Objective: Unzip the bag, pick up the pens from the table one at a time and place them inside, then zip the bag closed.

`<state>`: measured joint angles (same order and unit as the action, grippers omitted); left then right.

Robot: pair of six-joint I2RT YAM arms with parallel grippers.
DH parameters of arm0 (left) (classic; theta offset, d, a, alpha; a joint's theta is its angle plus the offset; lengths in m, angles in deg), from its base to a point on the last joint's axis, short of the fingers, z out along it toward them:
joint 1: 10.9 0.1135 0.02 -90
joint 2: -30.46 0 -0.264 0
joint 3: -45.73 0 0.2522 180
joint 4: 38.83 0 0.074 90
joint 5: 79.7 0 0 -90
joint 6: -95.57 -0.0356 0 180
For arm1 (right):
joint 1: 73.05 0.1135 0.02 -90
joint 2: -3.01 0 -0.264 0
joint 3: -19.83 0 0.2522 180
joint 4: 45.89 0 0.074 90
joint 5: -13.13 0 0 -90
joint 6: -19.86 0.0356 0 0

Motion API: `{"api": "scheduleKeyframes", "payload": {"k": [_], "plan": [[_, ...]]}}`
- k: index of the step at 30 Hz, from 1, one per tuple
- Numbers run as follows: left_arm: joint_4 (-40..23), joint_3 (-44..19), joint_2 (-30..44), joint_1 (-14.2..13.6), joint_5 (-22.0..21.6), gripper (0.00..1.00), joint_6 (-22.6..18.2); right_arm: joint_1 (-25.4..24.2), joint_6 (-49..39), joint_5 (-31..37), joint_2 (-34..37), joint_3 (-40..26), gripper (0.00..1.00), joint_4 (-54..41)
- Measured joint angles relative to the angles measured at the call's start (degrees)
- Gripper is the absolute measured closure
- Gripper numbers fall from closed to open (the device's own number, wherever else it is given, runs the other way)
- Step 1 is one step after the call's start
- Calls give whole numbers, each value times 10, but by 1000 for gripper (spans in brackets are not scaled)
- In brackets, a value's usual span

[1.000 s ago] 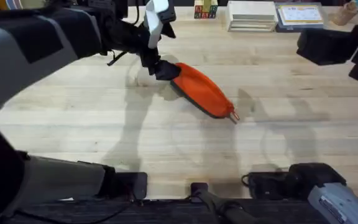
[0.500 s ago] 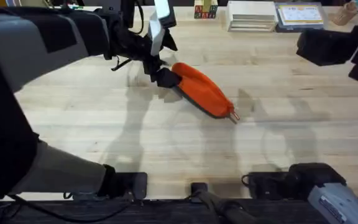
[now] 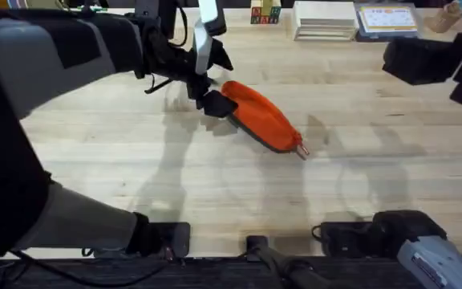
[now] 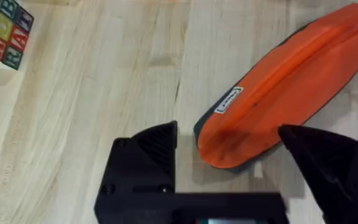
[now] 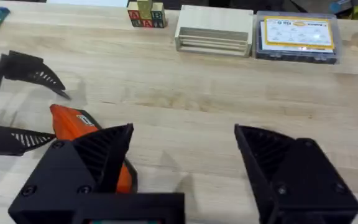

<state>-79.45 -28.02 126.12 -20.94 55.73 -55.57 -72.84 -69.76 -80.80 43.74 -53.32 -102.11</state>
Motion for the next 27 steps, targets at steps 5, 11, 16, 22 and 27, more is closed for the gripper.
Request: {"api": "scheduleKeyframes", "payload": {"k": [5,11,16,22,27], "plan": [[-16,0,1,0,0,7,0,0,0,0,0,0,4,0],[-27,0,1,0,0,7,0,0,0,0,0,0,4,0],[-35,0,2,0,4,393,0,0,0,0,0,0,4,0],[-32,-3,12,4,7,954,-2,0,0,0,0,0,4,0],[-32,-3,12,4,9,959,-2,0,7,-2,0,0,4,-9]]}}
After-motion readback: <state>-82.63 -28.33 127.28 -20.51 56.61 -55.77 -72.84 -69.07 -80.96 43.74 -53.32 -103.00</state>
